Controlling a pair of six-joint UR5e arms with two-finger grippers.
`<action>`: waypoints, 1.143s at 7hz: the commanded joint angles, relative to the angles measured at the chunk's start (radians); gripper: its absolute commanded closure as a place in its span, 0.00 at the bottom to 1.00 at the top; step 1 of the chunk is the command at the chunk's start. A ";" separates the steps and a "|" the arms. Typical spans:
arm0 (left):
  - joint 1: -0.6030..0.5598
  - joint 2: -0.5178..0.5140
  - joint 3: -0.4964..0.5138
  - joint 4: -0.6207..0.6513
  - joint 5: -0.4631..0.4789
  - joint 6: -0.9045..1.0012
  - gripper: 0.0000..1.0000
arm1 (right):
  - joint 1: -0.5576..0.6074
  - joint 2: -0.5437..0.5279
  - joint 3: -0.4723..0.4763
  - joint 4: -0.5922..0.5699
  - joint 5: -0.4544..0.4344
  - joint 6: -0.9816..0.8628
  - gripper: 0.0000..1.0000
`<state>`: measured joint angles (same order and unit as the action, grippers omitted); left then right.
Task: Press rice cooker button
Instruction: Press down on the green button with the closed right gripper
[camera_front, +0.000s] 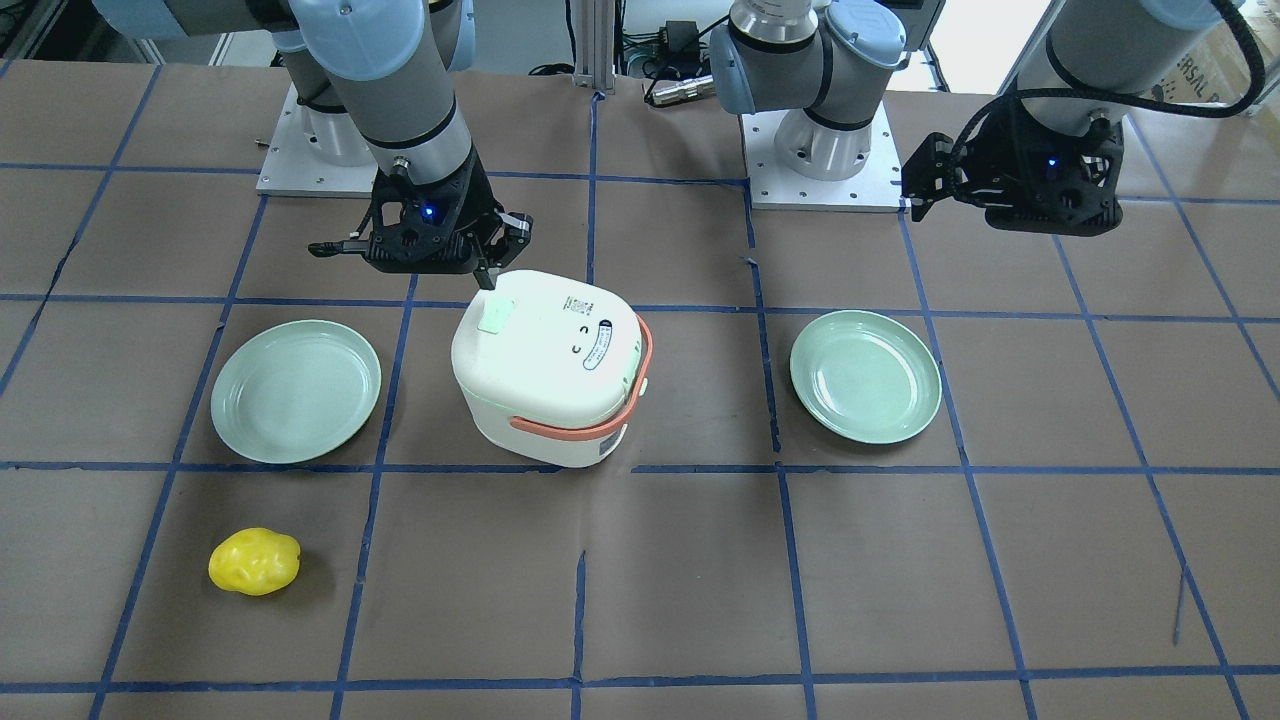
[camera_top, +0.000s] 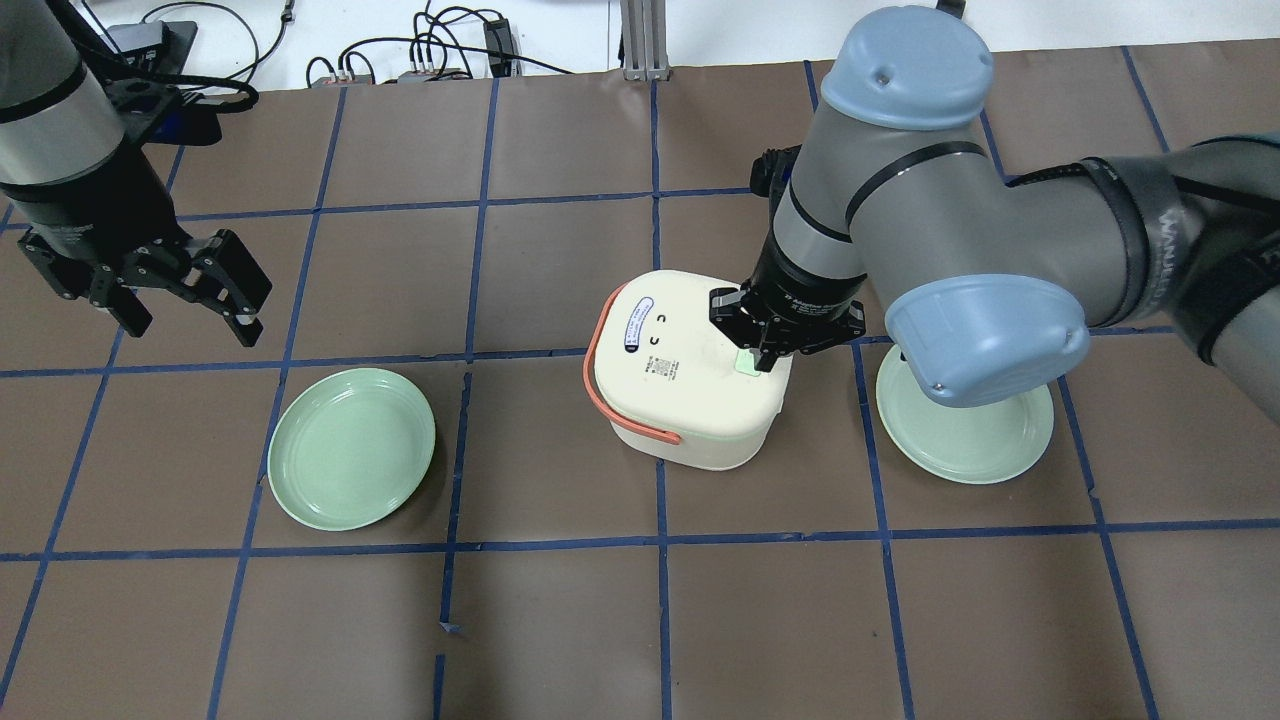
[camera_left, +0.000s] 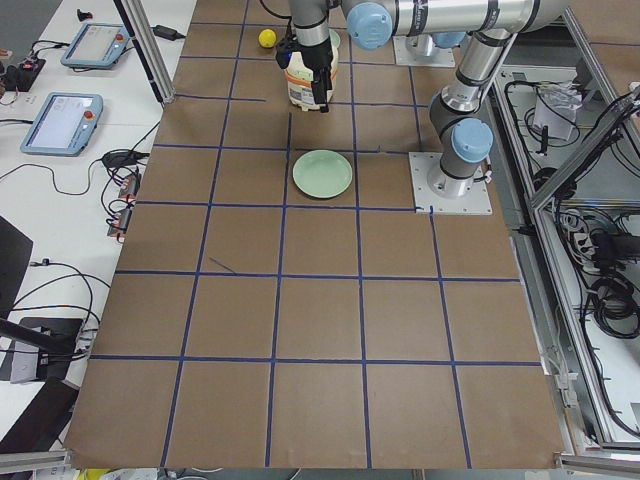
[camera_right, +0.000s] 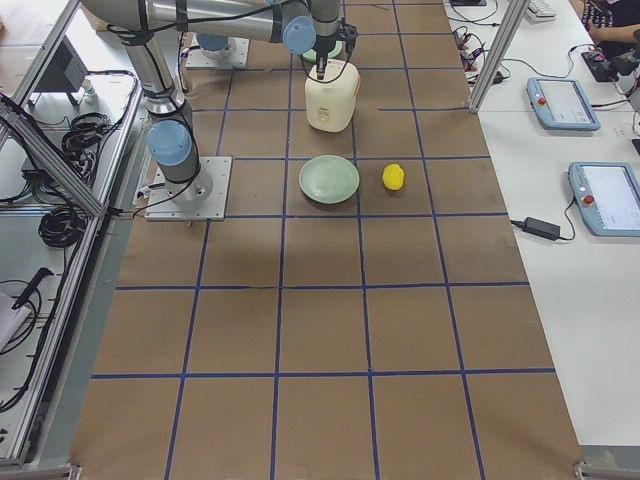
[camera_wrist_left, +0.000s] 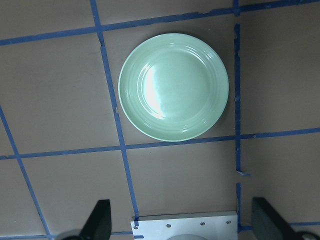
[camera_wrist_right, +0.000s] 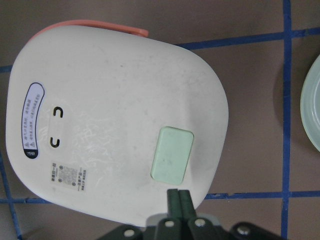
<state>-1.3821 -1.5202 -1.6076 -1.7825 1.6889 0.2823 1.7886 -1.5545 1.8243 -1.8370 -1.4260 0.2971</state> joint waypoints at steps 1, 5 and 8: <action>0.000 0.000 0.000 0.000 0.000 0.000 0.00 | 0.000 0.013 0.004 -0.033 0.019 -0.003 0.91; 0.000 0.000 0.000 0.000 0.000 0.000 0.00 | 0.000 0.021 0.038 -0.048 0.019 -0.007 0.91; 0.000 0.000 0.000 0.000 0.000 0.000 0.00 | 0.000 0.031 0.038 -0.062 0.019 -0.019 0.91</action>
<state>-1.3821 -1.5201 -1.6076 -1.7825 1.6889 0.2823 1.7886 -1.5282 1.8621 -1.8953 -1.4066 0.2812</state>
